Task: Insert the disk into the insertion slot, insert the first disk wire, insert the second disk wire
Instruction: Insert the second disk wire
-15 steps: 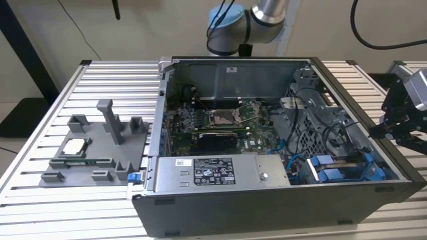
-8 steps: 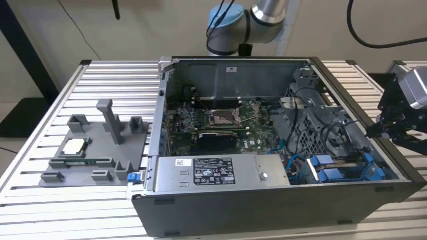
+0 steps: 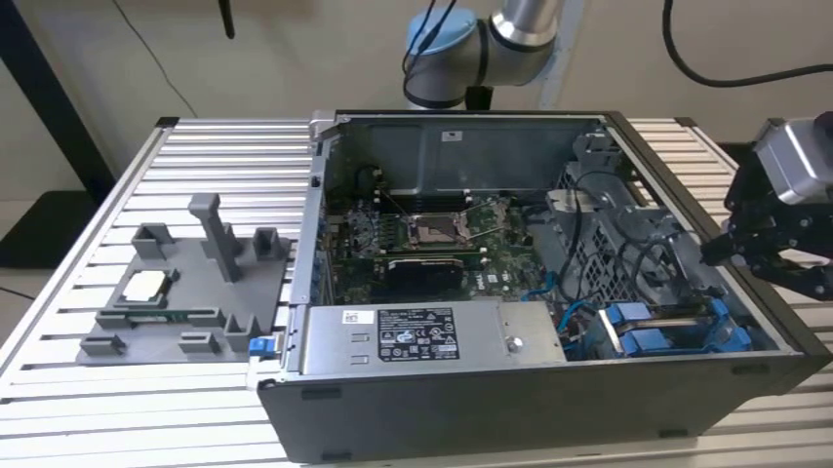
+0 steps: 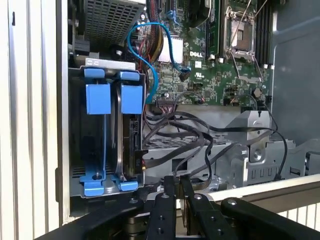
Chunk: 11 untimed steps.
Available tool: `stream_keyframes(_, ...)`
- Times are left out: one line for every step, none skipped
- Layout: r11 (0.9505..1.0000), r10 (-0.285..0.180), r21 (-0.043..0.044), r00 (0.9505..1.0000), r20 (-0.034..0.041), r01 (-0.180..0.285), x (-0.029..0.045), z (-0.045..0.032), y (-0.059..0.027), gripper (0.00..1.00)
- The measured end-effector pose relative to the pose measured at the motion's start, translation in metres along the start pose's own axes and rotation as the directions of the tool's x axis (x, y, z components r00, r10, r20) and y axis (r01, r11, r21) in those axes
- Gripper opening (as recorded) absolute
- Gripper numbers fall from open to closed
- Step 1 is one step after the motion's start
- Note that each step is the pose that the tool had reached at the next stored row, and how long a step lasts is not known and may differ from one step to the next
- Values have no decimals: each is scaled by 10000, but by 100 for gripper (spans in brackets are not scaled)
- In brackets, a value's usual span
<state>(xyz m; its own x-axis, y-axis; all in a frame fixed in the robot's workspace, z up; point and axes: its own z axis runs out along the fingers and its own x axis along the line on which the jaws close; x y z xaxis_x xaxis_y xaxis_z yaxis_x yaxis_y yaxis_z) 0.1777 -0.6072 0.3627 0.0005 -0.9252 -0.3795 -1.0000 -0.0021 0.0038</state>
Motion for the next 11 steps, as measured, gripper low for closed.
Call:
stream_keyframes(10000, 10, 6, 10000, 0, -10, -3, -7, 22, 16)
stream_keyframes(10000, 20, 12, 10000, 1, -20, -7, -14, 47, 16)
stream_keyframes(10000, 29, 17, 10000, 1, -29, -11, -21, 70, 16)
stream_keyframes(10000, 39, 22, 10000, 0, -39, -15, -30, 95, 16)
stream_keyframes(10000, 48, 28, 10000, 1, -48, -19, -37, 121, 16)
stream_keyframes(10000, 58, 34, 10000, 0, -58, -23, -45, 146, 16)
stream_keyframes(10000, 66, 40, 10000, 0, -66, -26, -51, 171, 16)
stream_keyframes(10000, 73, 45, 10000, 1, -73, -30, -57, 196, 16)
stream_keyframes(10000, 78, 51, 10000, -1, -78, -33, -61, 223, 16)
stream_keyframes(10000, 81, 56, 10000, 0, -81, -35, -63, 247, 16)
stream_keyframes(9999, 81, 63, 10000, -6, -81, -35, -63, 274, 16)
